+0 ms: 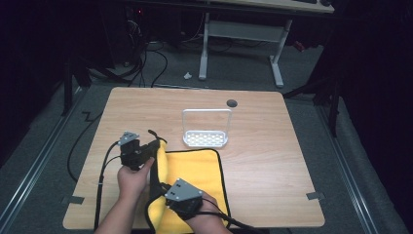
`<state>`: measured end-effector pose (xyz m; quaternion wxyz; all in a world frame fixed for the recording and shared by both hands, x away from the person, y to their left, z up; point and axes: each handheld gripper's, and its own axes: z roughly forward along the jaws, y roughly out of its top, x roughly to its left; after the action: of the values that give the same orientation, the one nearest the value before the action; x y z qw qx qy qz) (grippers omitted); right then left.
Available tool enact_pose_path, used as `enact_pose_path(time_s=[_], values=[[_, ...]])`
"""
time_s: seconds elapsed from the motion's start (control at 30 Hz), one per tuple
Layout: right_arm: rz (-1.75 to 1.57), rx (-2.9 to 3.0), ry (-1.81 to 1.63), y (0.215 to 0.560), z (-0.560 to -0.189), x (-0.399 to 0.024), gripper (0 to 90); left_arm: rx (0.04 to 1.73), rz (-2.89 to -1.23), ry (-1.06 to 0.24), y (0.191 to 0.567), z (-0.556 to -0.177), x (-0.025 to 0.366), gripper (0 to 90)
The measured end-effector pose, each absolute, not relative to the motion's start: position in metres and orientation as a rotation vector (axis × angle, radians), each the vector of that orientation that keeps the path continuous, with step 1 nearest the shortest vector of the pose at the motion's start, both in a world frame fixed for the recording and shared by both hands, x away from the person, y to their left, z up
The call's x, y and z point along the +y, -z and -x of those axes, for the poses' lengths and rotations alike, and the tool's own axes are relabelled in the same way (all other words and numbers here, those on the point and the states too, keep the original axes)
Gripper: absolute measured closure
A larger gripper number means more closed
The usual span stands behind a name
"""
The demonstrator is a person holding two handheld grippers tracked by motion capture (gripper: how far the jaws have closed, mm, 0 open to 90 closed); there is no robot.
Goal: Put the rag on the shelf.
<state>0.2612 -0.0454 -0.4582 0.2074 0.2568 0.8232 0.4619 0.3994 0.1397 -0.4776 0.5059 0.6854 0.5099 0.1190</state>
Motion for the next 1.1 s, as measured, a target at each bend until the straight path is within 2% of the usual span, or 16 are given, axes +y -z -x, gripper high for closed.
enact_pose_path(time_s=[0.27, 0.6, 0.77, 1.1], values=[[-0.833, 2.26, -1.242, 0.475, -0.258, -0.101, 83.7, 1.184, -1.699, -0.279, 0.48, -0.404, 0.084, 85.6], [-0.891, 2.238, -1.187, 0.48, -0.25, -0.144, 83.4, 1.161, -1.726, -0.284, 0.479, -0.402, 0.049, 85.4], [-0.92, 2.244, -1.159, 0.487, -0.247, -0.158, 83.2, 1.172, -1.74, -0.279, 0.481, -0.403, 0.031, 85.3], [-0.965, 2.219, -1.177, 0.483, -0.247, -0.174, 83.0, 1.152, -1.748, -0.273, 0.478, -0.403, 0.019, 84.9]])
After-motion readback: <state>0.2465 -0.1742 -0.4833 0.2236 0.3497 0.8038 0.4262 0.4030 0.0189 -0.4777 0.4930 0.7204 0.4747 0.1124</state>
